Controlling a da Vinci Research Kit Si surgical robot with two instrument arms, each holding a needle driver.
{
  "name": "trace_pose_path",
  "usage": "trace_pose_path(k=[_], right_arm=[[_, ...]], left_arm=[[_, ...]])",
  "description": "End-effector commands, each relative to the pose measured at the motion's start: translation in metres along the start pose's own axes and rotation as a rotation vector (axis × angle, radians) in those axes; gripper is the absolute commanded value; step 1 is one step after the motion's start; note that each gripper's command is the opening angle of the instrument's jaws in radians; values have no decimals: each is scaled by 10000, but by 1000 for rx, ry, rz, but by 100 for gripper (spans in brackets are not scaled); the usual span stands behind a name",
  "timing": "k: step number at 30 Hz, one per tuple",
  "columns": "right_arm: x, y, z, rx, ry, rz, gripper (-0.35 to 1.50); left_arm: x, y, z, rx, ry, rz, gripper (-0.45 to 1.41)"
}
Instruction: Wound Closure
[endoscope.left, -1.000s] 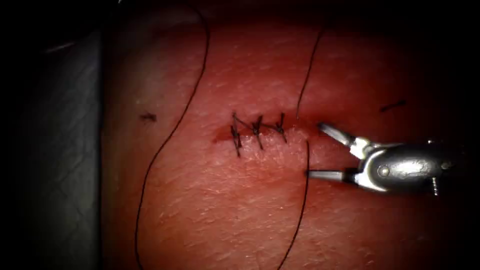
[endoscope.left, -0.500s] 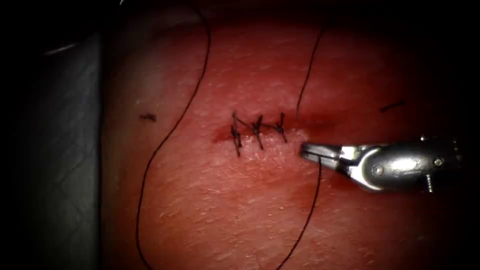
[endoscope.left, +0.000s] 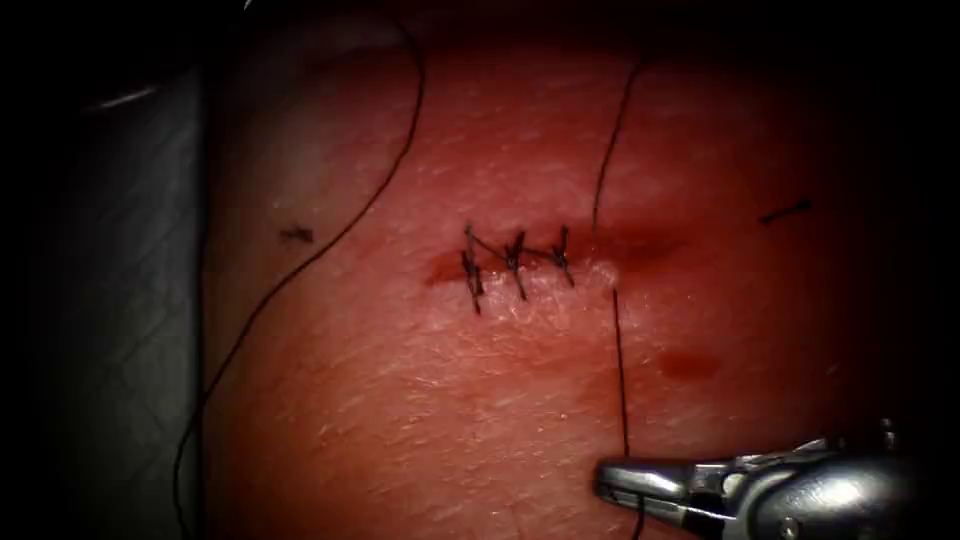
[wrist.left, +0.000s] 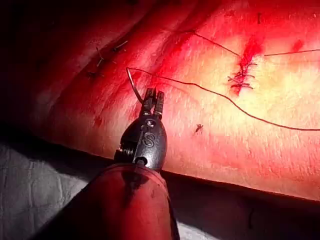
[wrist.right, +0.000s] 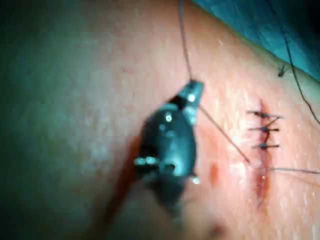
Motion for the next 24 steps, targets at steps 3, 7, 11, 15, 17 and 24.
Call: trace_pose_path(k=[3, 7, 11, 15, 17, 24], right_arm=[[23, -30, 13, 25, 5, -5, -35], [43, -51, 19, 57, 1, -22, -35], [64, -67, 25, 76, 8, -34, -35], [64, -67, 24, 77, 9, -34, -35], [63, -71, 24, 77, 10, -44, -35], [64, -102, 31, 110, 1, -41, -35]], left_arm=[[-4, 3, 8, -5, 1, 1, -45], [-4, 3, 8, -5, 1, 1, -45], [-4, 3, 8, -5, 1, 1, -45], [-4, 5, 9, -7, 1, 2, -45], [-4, 5, 10, -6, 0, 2, -45], [-5, 6, 12, -9, 1, 3, -45]])
